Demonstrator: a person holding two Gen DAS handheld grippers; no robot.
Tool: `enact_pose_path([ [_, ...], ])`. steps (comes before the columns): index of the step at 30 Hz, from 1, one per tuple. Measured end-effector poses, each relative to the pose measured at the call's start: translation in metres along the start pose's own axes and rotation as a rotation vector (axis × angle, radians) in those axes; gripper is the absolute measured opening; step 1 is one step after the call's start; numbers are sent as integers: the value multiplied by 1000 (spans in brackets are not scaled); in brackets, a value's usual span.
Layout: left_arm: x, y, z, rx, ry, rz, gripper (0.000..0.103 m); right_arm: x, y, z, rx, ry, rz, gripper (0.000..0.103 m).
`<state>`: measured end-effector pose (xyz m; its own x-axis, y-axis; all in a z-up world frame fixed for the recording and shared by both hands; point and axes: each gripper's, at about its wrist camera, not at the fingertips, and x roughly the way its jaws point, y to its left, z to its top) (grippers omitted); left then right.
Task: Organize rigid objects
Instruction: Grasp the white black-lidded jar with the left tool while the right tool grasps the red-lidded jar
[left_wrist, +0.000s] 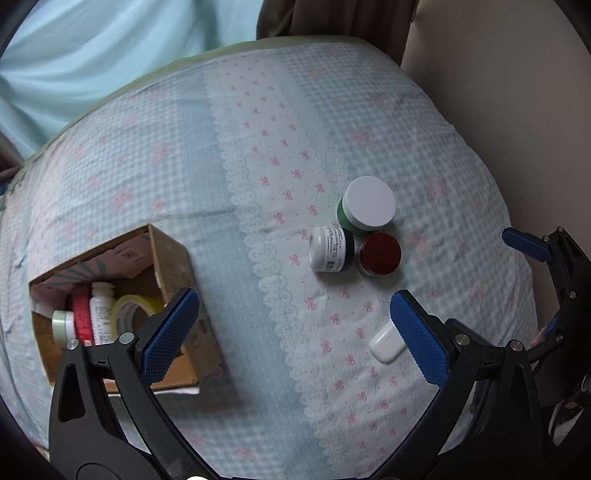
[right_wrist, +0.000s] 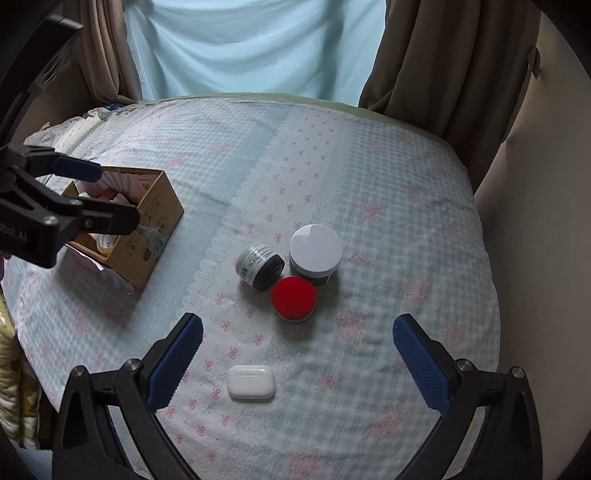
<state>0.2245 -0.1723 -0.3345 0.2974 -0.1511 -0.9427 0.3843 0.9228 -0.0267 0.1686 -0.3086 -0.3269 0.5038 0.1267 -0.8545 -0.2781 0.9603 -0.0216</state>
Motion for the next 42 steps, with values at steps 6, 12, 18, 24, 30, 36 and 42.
enact_pose_path([
  [6,83,-16,15,26,48,-16,103,63,-6,-22,-16,-5,13,97],
  [12,136,-21,21,12,87,-27,102,110,-10,-34,4,-15,27,86],
  [18,158,-18,25,-6,111,-30,98,136,-7,-33,-2,-41,37,81],
  [24,173,-15,24,-20,149,-57,80,153,0,-31,-29,-50,48,70],
  [30,185,-22,25,-10,189,-115,50,162,0,-25,-53,-56,50,59],
  [36,182,-25,28,9,176,-110,46,163,-5,-22,-40,-45,51,50],
  [42,181,-22,33,-12,175,-114,46,160,-3,-22,-32,-34,58,50],
])
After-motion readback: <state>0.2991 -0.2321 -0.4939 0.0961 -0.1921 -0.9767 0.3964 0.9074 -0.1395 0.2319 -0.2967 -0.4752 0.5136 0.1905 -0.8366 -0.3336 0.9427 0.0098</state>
